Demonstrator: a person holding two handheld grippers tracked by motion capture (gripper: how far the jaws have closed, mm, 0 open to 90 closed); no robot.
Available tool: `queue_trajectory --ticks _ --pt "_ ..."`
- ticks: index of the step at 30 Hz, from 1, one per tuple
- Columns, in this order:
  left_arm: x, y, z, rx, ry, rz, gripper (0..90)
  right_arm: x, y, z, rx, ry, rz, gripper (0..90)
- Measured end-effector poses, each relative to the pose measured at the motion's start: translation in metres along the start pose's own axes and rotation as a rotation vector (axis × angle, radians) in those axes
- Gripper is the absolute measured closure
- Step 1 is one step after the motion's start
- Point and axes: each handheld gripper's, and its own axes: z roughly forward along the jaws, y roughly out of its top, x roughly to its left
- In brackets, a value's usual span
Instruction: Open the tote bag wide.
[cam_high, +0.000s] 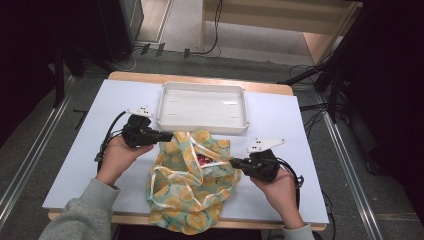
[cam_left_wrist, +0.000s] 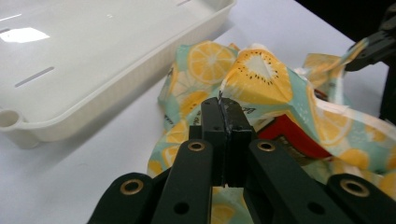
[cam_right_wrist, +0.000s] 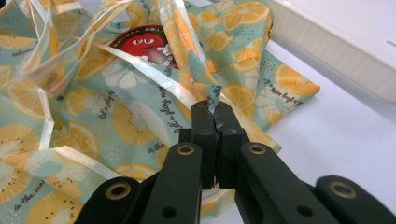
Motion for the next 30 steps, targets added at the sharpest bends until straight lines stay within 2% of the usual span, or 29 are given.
queue_trajectory --ticks 6,9,11,14,17,23,26,30 --pt "0.008 -0.002 0.011 0.006 0.007 -0.009 90.0 -0.002 -0.003 0.002 0.006 -0.010 0.000 90.0" --pt "0.012 -0.005 0.019 0.028 0.009 -0.020 89.6 -0.003 -0.005 0.004 0.012 -0.013 0.008 90.0" --pt "0.013 -0.005 0.020 0.051 0.008 -0.019 86.0 -0.003 -0.005 0.006 0.017 -0.013 0.009 90.0" --pt "0.008 -0.005 0.014 0.045 0.013 0.002 77.6 -0.002 -0.005 0.007 0.013 -0.014 0.002 89.9" --pt "0.004 -0.004 0.005 0.024 -0.001 0.011 72.5 -0.002 -0.004 0.007 0.012 -0.015 0.004 89.7" --pt "-0.004 -0.002 -0.006 0.017 -0.007 0.027 61.2 -0.004 -0.005 0.008 0.008 -0.015 0.008 84.5" --pt "-0.006 -0.001 -0.012 0.007 -0.008 0.021 55.6 -0.004 -0.005 0.006 0.002 -0.017 0.009 80.5" --pt "-0.012 -0.001 -0.021 -0.002 -0.006 0.030 50.1 -0.005 -0.004 0.002 -0.015 -0.028 0.002 69.7"
